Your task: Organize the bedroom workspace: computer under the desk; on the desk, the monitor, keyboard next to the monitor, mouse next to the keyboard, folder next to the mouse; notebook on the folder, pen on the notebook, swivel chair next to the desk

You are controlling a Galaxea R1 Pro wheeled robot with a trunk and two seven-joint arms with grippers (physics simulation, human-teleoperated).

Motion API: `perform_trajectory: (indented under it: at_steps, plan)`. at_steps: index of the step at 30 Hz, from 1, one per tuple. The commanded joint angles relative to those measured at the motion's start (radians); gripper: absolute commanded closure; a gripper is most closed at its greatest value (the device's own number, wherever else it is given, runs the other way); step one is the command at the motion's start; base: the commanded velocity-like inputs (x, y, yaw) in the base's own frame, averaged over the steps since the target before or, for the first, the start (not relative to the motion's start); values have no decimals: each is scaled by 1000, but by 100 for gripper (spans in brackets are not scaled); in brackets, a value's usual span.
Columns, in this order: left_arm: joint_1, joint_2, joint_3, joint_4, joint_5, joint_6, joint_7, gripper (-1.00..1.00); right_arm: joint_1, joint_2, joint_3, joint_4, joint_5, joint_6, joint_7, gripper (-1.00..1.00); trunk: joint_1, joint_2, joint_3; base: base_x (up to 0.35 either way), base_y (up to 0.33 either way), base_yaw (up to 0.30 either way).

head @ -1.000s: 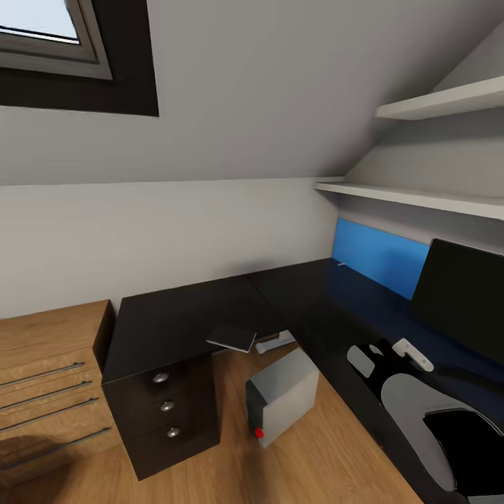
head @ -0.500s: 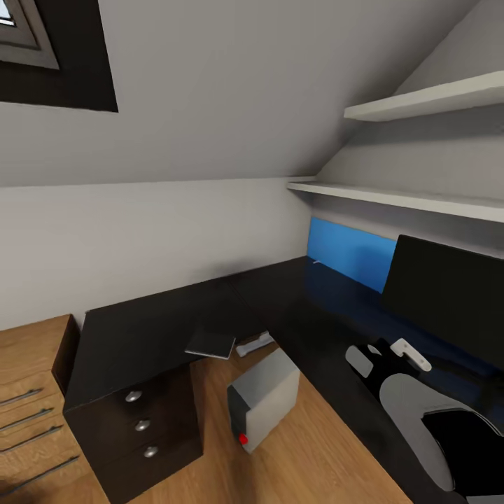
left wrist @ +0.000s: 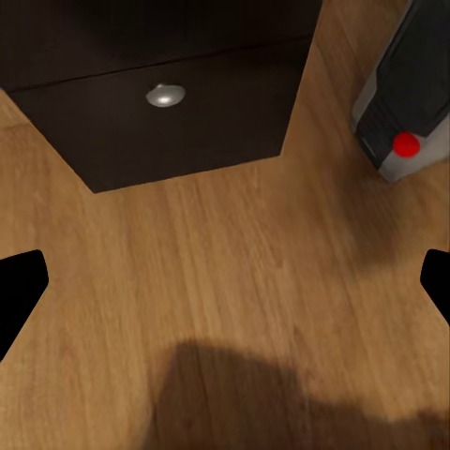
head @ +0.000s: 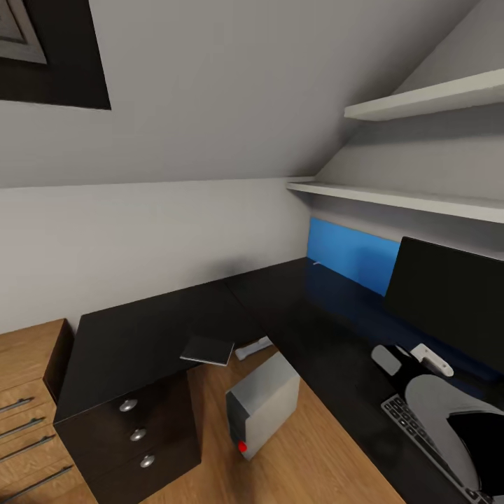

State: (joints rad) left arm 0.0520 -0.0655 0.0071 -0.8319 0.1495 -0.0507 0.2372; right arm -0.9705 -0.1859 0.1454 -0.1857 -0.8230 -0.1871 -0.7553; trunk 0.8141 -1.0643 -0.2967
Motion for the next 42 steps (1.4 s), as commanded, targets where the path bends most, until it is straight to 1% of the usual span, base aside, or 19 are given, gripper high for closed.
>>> perform_trajectory:
  at_steps: [1, 5, 8, 11, 14, 19, 24, 30, 37, 42]
  plan:
    - [0, 0, 1, -5, 10, -3, 0, -100, 0, -4, 8, -1, -18, 1, 10, 100, 0, -1, -1, 0, 0, 0]
    - [0, -2, 3, -36, 14, -2, 1, -100, 0, -8, 8, -1, -28, 14, 28, 100, 0, -1, -1, 0, 0, 0]
    - [0, -2, 4, -44, 14, -2, 2, -100, 0, -7, 6, -2, -31, 55, 32, 100, 0, -1, -1, 0, 0, 0]
    - [0, -2, 5, -44, 15, -1, 5, -100, 0, -7, 5, -3, -34, 79, 34, 100, 12, -22, -10, 0, 0, 0]
    - [0, -2, 8, -43, 16, -1, 7, -100, 0, -3, 5, -6, -36, 85, 39, 100, 23, -43, -20, 0, 0, 0]
    - [0, -2, 8, -42, 16, -1, 8, -100, 0, 0, 5, -6, -36, 87, 65, 100, 42, -78, -36, 0, 0, 0]
    - [0, -2, 9, -43, 16, -1, 8, -100, 0, 3, 7, -5, -36, 86, 70, 100, 61, -113, -51, 0, 0, 0]
    - [0, -1, 11, -45, 16, -2, 8, -100, 0, 16, 7, -5, -36, 85, 85, 100, 84, -155, -70, 0, 0, 0]
    - [0, -1, 11, -45, 16, -2, 8, -100, 0, 18, 6, -2, -37, 86, 89, 100, 111, -204, -92, 0, 0, 0]
    - [0, 0, 12, -46, 16, -2, 8, -100, 0, 31, 6, 1, -36, 87, 90, 100, 130, -239, -108, 0, 0, 0]
